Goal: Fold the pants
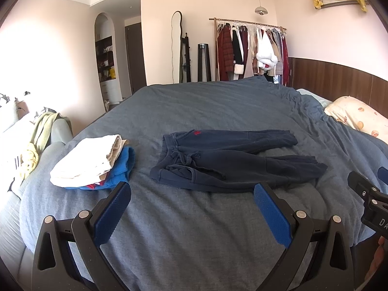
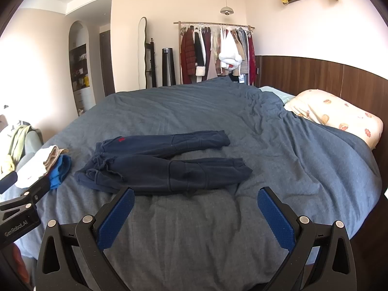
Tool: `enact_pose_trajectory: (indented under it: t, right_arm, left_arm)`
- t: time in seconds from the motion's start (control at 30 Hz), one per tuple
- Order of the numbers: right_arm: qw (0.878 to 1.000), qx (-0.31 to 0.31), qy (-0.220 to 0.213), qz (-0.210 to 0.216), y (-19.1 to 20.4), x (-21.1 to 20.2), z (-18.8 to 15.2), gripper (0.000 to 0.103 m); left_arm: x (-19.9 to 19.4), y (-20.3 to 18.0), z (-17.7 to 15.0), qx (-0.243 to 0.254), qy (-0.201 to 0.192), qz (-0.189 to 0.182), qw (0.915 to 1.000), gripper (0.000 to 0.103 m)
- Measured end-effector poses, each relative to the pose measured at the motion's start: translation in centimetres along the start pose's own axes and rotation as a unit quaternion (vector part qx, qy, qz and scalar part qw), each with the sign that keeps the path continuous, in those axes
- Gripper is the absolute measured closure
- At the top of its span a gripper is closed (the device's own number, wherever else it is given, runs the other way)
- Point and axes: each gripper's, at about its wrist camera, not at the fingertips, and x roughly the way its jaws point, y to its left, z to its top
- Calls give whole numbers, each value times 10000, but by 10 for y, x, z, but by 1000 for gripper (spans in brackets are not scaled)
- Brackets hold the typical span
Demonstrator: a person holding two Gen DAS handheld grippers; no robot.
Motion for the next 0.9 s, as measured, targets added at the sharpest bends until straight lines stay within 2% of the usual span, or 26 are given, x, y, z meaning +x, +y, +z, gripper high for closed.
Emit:
enact_pose_trajectory:
  t: [0.9]
  right_arm:
    - [10000,-42,-3,6,3,2,-1,0]
  left_arm:
    - [0,-1,-1,16,-37,-29,10000,0]
